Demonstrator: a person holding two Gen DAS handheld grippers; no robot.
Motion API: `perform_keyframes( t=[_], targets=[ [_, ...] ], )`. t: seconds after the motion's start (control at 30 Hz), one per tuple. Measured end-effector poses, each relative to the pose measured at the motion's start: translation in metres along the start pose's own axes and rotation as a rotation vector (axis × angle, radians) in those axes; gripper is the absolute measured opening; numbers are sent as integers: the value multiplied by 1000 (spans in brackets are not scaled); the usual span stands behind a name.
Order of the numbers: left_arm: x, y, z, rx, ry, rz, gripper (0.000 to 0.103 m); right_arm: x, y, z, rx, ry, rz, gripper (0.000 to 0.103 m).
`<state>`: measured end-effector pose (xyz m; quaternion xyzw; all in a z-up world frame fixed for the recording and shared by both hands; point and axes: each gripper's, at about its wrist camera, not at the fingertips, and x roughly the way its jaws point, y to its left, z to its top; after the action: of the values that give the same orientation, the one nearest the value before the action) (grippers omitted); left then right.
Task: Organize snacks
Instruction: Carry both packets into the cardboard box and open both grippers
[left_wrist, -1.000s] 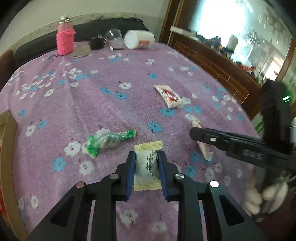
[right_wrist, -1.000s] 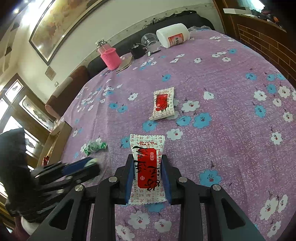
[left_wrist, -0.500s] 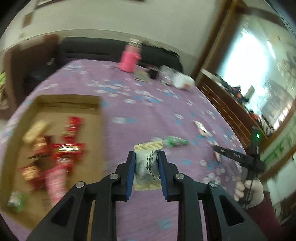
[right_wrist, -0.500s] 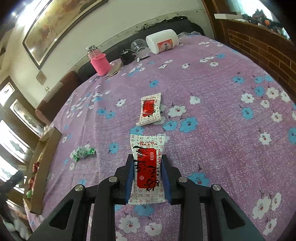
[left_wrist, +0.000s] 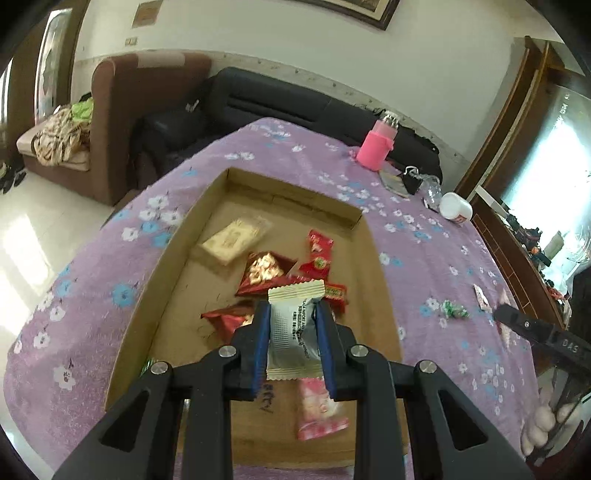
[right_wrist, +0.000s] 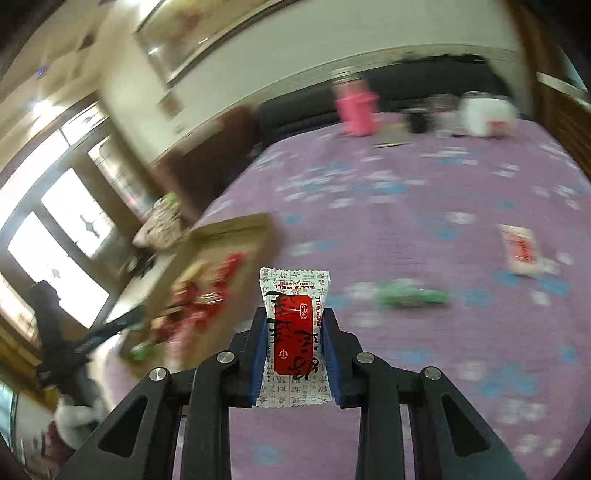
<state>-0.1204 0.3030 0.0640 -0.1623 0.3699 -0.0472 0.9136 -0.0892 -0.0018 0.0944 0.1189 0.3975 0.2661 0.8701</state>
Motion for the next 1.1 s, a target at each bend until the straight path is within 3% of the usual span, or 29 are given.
perform_keyframes(
  t=[0.23,0.4,0.43,0.5,0.57,0.63,0.73,0.9,1.03,1.1],
  targets=[
    [17,14,-13,-13,59,8,24,73,81,-3,-124,106,47,30],
    [17,31,-19,-38,96,6,26,111,96,-11,-152,157,8,30],
    [15,32,-20,-41,99,0,28,118,96,-13,-152,168,-1,31],
    [7,34,-21,-37,85,-16,49,128,97,-16,-158,184,-23,32],
    [0,31,-21,-30,63,-10,61,131,101,-21,-180,176,-62,32],
    [-10,27,-19,-14,36,6,65,130,103,-22,-199,168,-63,32],
    [-25,17,-16,27,-16,66,77,123,105,-24,-197,142,-61,33],
    [-51,-1,-11,90,-148,266,90,103,99,-24,-164,97,-39,35],
    [-66,-14,-10,120,-205,352,91,85,92,-27,-145,53,-43,47],
    [-71,-22,-11,145,-222,367,91,76,86,-30,-128,40,-39,48]
  ],
)
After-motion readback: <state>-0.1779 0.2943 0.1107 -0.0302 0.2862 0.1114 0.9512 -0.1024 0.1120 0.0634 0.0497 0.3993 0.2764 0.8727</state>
